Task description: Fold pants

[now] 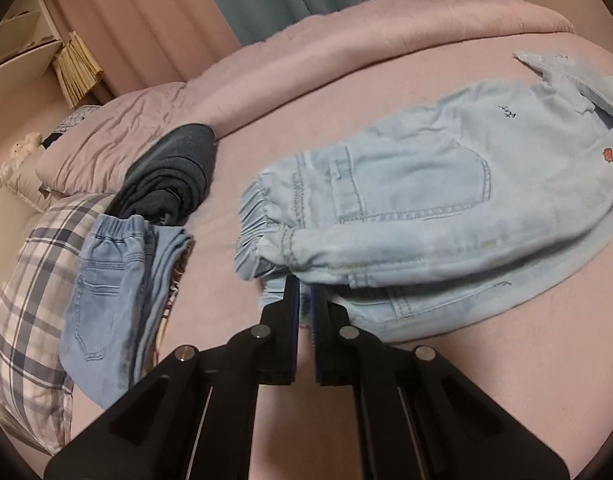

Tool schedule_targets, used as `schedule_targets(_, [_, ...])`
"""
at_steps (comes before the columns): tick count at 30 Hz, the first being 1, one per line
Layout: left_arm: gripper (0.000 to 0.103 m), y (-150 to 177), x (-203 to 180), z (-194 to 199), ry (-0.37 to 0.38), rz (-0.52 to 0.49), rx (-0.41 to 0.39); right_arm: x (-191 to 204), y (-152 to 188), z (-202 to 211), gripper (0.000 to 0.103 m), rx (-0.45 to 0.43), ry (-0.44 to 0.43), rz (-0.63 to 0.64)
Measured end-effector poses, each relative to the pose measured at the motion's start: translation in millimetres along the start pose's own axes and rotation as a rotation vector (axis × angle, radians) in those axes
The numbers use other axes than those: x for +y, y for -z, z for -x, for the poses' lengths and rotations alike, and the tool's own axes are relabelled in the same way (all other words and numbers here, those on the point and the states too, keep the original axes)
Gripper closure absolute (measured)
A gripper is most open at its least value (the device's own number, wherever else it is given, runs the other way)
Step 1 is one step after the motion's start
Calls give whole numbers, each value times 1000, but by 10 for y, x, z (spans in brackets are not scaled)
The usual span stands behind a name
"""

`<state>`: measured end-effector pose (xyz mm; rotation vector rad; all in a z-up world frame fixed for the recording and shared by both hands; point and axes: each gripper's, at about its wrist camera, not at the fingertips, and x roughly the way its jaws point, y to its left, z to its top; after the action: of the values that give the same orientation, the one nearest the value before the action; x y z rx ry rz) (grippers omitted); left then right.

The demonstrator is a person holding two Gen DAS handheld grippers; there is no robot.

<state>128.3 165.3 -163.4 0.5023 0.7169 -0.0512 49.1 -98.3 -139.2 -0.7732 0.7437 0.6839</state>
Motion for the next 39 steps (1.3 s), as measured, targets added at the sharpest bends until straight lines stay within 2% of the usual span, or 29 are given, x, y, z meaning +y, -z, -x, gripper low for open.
schedule_targets(1, [98,16,4,-40,-14,-8,14,71,34,12,99,-1,8,5])
schedule_targets(2, [98,49,-5,-84,3,-10,42,112,53,-37,99,9,11,13])
schedule_targets(5, [97,186,-119,-92,22,-35,80,320,225,-248,98,89,-17,7])
schedule_targets(7, [95,275,-166,-48,25,-40,99,312,251,-263,96,76,-13,-22])
schedule_targets(10, [94,330,-83,92,65,12,106,142,226,-133,92,76,-75,-132])
schedule_targets(12, [91,317,109,136,158,157,131,50,181,7,91,35,-95,-209])
schedule_targets(14, [77,306,370,103,301,390,143,29,81,135,85,-46,-111,-245])
schedule_targets(15, [74,307,499,66,376,521,136,38,10,160,82,-84,-134,-261])
schedule_targets(17, [71,309,650,-10,516,729,112,85,-111,99,79,-107,-152,-263])
schedule_targets(18, [69,301,688,-57,572,810,97,130,-177,22,79,-100,-134,-252])
schedule_targets(20, [57,294,706,-213,629,936,118,182,-243,-109,79,-88,-120,-257])
schedule_targets(22, [56,298,697,-358,671,1012,145,187,-258,-183,79,-90,-125,-288])
schedule_targets(24, [57,285,667,-498,655,1048,185,158,-273,-241,79,-94,-132,-326])
schedule_targets(27, [64,273,642,-617,669,1120,191,220,-282,-271,78,-92,-127,-311])
schedule_targets(28, [80,255,647,-631,660,1139,188,251,-283,-289,78,-83,-119,-290])
schedule_targets(30, [82,257,651,-665,629,1169,199,313,-277,-365,78,-56,-115,-248])
schedule_targets(31, [83,250,658,-650,620,1176,193,336,-275,-402,82,-46,-124,-234])
schedule_targets(32, [83,237,645,-581,603,1169,177,358,-275,-415,93,-50,-133,-217])
schedule_targets(34, [83,210,628,-403,568,1145,130,394,-283,-362,99,-69,-132,-202])
schedule_targets(36, [83,256,637,-253,550,1137,84,426,-272,-254,99,-94,-138,-197])
schedule_targets(39, [83,365,570,-307,531,1126,125,494,-221,-238,99,-87,-153,-177])
